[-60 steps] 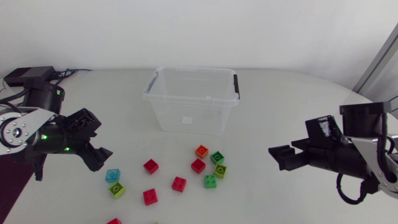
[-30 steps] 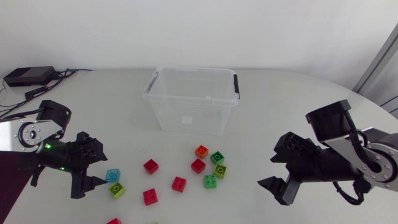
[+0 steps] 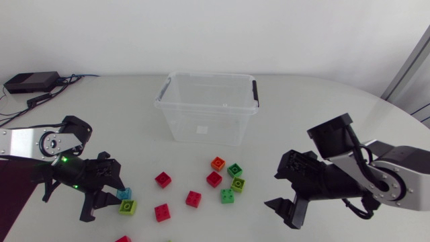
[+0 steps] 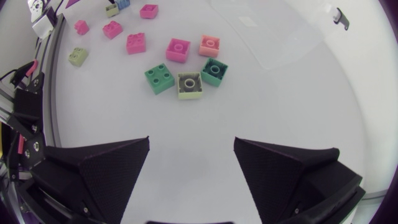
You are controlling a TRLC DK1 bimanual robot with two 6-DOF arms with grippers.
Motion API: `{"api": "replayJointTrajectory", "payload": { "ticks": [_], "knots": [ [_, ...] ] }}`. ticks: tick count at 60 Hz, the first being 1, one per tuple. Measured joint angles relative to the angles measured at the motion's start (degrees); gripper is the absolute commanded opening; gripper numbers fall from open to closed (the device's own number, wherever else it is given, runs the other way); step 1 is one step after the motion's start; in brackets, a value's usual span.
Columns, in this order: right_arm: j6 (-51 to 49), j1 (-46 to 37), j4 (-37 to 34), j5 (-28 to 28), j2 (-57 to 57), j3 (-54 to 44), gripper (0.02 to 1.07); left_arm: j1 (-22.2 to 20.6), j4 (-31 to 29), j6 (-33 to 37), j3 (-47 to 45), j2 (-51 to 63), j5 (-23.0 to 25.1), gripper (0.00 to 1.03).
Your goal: Pick up the duplo bricks and place them in the container
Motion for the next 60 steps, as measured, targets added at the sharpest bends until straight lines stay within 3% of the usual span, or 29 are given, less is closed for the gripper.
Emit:
{"api": "replayJointTrajectory", "payload": {
  "ticks": [21,41,48,60],
  "knots": [
    [0.87,5.05,6.32,0.90,13.94,2.56,0.96,-0.17,-2.95,-1.73,3.28,-3.19,2.27,0.38],
    [4.11,6.32,7.87,2.19,23.63,11.47,0.92,-1.44,-4.48,-9.40,10.43,-10.49,6.16,0.38],
    [4.13,6.47,7.85,2.19,26.21,12.96,0.85,-2.80,-4.74,-13.62,13.86,-11.30,8.46,0.38],
    [4.28,7.08,8.11,2.19,30.08,13.94,0.50,-7.21,-3.08,-21.77,18.88,-11.32,9.92,0.39]
  ]
}}
